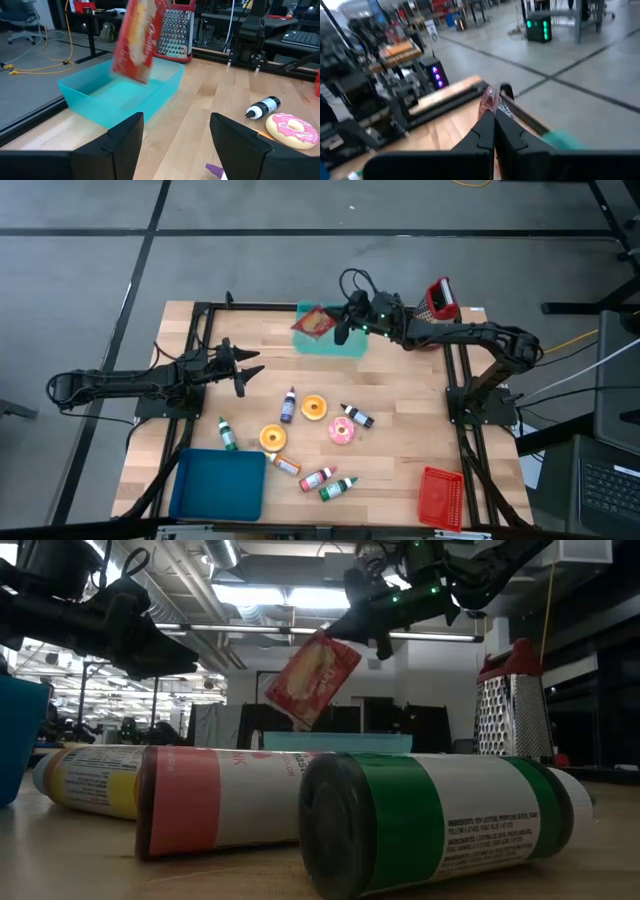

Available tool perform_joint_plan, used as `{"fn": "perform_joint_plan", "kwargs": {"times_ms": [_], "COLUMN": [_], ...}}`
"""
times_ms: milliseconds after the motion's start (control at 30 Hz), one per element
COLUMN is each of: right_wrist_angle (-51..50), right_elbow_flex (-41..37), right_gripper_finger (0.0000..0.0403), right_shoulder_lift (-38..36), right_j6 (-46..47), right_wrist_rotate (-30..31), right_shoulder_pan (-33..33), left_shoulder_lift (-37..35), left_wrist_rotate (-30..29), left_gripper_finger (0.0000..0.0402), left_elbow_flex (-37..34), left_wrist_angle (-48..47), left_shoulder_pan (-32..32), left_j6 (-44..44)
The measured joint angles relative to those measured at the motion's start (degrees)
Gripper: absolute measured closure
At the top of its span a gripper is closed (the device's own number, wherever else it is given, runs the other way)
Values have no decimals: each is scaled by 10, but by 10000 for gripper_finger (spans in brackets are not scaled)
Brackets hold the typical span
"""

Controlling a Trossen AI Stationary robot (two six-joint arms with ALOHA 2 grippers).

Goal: Pick & Place Food Item
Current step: Put the red popcorn bag into the blue bin

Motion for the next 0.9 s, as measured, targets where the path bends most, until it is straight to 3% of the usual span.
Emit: {"fn": "perform_joint_plan", "kwargs": {"times_ms": [233,633,900], "right_wrist_angle": [27,39,36], "right_elbow_flex": [0,0,0], "right_gripper_finger": [403,403,403], "right_shoulder_lift": [4,113,129], "right_j6": [16,54,97], "right_wrist_rotate": [-22,4,-20], "right_shoulder_pan": [-13,-41,-60], "left_shoulder_lift": [0,0,0], "left_wrist_rotate": [1,1,1], "left_gripper_finger": [176,176,176], "left_elbow_flex": [0,0,0], "left_wrist_angle": [0,0,-4], "left_shoulder_pan": [0,0,0], "left_j6": [0,-5,-5]}}
